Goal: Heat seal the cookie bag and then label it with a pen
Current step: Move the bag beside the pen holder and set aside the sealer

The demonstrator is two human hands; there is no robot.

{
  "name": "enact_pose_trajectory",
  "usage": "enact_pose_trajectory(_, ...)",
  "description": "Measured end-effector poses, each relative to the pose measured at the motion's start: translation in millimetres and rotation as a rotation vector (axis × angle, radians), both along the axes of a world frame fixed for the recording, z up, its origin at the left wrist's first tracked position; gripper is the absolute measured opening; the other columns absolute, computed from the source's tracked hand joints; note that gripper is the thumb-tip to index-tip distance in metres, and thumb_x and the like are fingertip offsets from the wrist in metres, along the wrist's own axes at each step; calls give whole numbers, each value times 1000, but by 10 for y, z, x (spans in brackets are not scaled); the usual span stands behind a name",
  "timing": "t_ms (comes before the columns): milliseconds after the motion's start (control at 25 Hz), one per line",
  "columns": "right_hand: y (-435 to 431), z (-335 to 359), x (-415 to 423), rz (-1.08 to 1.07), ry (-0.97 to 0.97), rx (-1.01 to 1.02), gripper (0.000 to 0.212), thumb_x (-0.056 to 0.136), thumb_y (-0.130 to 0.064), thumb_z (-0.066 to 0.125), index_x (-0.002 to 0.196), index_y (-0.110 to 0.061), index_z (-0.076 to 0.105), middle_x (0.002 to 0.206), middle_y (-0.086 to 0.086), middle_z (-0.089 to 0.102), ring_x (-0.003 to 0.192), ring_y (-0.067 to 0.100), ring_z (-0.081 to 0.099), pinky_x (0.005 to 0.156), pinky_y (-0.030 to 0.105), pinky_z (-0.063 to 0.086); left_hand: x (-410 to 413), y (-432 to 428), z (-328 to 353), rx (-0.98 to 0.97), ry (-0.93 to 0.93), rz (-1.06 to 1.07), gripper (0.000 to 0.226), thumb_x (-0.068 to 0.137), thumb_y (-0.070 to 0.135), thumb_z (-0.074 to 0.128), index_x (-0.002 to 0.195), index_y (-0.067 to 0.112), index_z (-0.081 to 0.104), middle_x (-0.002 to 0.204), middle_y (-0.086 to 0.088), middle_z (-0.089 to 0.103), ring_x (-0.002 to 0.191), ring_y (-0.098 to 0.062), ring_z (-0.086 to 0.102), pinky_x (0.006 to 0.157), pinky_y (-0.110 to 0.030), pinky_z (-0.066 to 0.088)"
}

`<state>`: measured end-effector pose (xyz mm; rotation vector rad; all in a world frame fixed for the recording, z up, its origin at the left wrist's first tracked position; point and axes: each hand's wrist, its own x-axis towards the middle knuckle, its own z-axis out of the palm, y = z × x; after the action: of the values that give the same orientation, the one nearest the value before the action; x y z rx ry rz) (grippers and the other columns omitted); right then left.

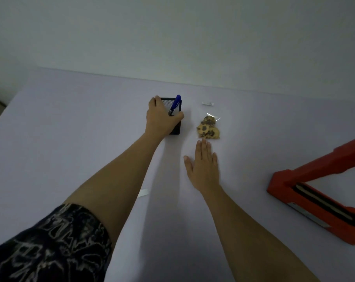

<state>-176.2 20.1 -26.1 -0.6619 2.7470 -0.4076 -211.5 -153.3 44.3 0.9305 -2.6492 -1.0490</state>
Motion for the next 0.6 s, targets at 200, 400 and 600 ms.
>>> enact_pose_trajectory(200,85,-202,-68,8,4,45,79,84,-59,-2,146,-9,-8,157,8,-11,144,22,-11,115,38,-2,-705,-96,19,-34,-13,-31,87,80,42,62,141,-3,19,145,-19,27,129,-32,35,96,-33,35)
enact_pose_trajectory(400,147,-300,-53,2,-6,30,74,88,-57,6,145,-11,-10,157,4,-10,138,13,-19,113,34,-9,-1023,-118,4,-68,-36,-66,85,79,42,62,139,-4,23,143,-18,30,127,-30,37,98,-35,36)
enact_pose_trajectory(600,158,-290,-41,3,-5,17,70,88,-57,5,139,-15,-17,157,4,-10,137,13,-21,112,33,-10,-1072,-103,-45,-96,-52,-87,87,79,43,62,140,-4,20,144,-19,28,127,-32,36,100,-36,34)
